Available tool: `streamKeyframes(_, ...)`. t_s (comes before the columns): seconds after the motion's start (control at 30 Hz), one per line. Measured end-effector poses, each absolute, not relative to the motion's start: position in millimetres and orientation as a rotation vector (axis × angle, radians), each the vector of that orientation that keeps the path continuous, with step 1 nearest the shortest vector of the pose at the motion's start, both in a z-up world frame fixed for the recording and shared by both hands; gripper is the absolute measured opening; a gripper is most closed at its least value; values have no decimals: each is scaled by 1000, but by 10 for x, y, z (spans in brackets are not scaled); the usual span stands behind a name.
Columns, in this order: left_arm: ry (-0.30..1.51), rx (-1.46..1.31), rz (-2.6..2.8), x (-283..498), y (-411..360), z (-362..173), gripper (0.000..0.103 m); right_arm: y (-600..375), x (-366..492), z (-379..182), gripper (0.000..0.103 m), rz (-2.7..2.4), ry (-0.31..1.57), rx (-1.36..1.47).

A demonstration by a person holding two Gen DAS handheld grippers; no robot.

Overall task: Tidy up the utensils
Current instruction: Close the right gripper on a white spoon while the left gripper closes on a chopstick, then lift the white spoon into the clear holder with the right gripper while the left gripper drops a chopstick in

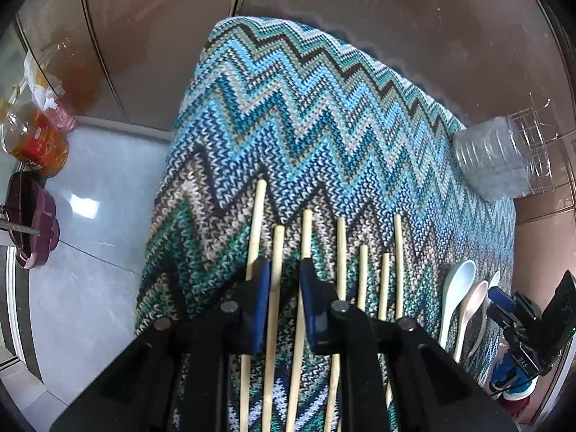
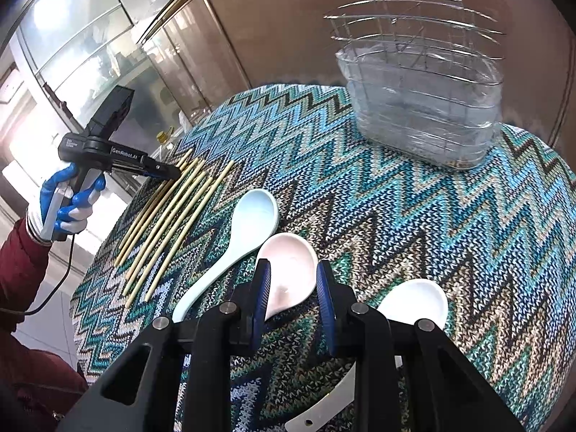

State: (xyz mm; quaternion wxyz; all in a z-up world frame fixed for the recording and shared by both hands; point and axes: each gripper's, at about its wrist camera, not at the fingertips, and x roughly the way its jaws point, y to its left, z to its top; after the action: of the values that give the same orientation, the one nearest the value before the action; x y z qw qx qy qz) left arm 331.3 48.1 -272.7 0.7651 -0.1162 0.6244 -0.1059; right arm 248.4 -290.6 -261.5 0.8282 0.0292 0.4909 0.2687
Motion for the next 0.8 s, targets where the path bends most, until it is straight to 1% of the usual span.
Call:
streamKeyframes(0.1,1358,-249,-233,3318,485,-2735,16,-2890,2515,-2629,27,588,1058,46)
streamKeyframes(0.27,1370,-252,-223,3326,508,-2786,9,-2895,2601,-2681,27,619,1087,52)
streamKeyframes(0.5,1369,-238,-220,3320,502,-2774,8,-2872,2734,-2736,25,660,1132,31)
streamKeyframes(0.8,1368,-239,-219,3314,495,-2777,8,-2752,2850,-2765,26,707,1169,-38)
